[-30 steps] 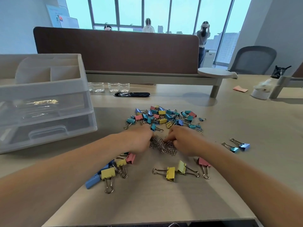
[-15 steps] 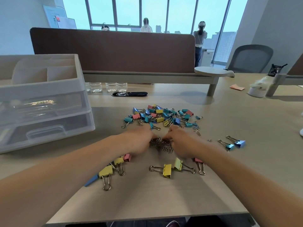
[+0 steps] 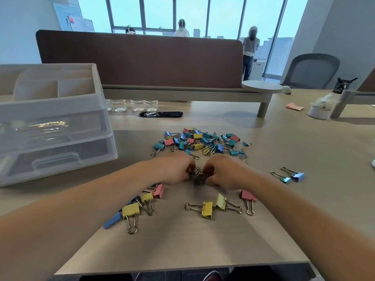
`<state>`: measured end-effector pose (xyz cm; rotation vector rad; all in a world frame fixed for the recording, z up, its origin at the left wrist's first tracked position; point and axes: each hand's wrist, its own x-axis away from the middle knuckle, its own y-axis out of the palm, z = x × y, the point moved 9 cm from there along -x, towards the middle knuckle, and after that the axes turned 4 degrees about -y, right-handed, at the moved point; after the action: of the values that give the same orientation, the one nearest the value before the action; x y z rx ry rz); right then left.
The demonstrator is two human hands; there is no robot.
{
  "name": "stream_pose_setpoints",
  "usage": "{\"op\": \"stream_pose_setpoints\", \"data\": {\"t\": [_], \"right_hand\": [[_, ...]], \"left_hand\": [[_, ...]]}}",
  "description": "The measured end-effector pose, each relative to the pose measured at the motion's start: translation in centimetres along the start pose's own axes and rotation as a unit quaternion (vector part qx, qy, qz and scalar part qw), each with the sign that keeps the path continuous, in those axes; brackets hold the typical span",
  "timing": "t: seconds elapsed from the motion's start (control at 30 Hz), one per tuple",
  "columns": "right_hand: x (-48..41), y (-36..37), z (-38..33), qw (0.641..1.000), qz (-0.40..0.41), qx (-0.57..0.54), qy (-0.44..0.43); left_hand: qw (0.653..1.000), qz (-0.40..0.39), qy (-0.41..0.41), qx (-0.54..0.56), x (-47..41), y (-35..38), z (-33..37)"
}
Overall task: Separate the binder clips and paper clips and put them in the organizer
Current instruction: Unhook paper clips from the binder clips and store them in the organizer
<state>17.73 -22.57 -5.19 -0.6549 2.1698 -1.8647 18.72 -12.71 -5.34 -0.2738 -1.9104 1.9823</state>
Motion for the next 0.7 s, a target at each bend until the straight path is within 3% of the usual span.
{"op": "stream_pose_setpoints", "data": {"t": [0.3,0.5,0.7], "right_hand": [[-0.5,-1.0,0.1,0.999,0.042,-0.032,-0.006],[-0.7,0.3,1.3,0.998,-0.028,-0.008,0.046],[-1.4,0.3,-0.6,0.999,-0.028,-0.002,0.034]], "left_hand": [[0.995,0.064,0.000,0.076,0.3,-1.4,-0.9],[0.999,-0.032,-0.015,0.027,0.4,0.0,-1.6],[0.998,0.002,-0.010,0.061,-0.1,0.0,0.0]]}}
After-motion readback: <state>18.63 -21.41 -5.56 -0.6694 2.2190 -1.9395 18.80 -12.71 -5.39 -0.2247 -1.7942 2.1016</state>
